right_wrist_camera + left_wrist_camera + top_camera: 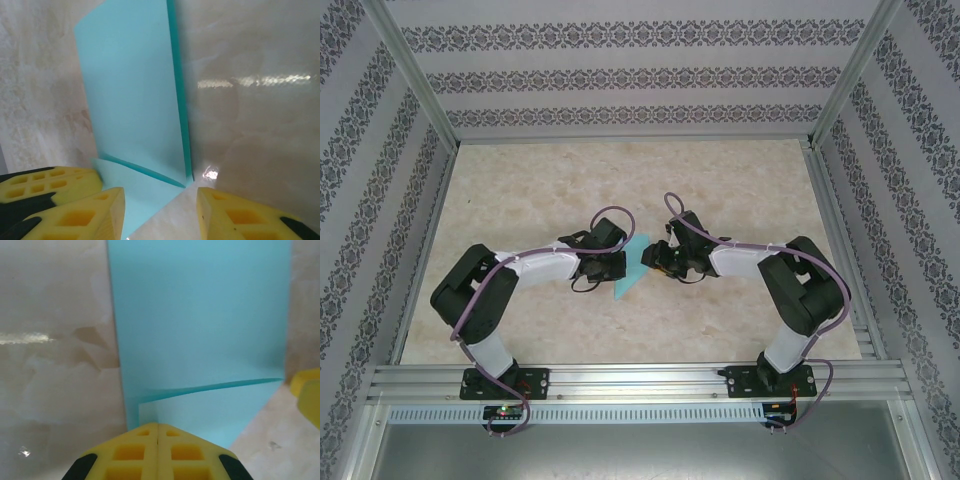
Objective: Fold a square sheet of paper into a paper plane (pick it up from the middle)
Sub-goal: Third fold the triangle at the center of the table, then fourth fold the wing at the center of the table.
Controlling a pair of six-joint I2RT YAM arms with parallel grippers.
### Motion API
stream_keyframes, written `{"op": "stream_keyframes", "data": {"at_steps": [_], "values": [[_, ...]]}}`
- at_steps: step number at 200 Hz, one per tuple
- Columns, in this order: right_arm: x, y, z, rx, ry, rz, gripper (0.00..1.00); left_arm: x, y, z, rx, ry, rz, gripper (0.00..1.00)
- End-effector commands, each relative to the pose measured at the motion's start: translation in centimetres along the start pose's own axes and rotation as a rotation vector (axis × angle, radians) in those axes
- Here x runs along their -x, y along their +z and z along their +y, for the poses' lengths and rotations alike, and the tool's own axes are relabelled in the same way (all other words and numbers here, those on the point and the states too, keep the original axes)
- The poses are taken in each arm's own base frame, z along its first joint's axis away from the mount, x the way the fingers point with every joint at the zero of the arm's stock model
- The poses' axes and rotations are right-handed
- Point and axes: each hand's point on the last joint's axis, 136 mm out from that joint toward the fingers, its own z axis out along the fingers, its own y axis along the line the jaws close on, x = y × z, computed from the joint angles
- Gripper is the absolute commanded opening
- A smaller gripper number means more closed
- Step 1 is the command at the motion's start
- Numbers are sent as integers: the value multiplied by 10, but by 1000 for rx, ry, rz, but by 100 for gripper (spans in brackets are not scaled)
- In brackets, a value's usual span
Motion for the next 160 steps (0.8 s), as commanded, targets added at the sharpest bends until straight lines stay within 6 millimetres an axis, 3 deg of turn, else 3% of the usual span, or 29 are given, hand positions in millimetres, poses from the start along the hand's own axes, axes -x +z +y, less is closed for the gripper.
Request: {"op": "stream_keyframes", "data": {"at_steps": [1, 124, 160], "values": [[0, 6, 14, 45, -12, 9, 41, 4, 1, 4, 55, 16, -13, 4], [-5, 18, 27, 115, 3, 55, 31, 1, 3, 12, 76, -1, -7, 3], [-6, 23, 29, 142, 25, 67, 19, 2, 0, 12, 72, 6, -10, 3]]}}
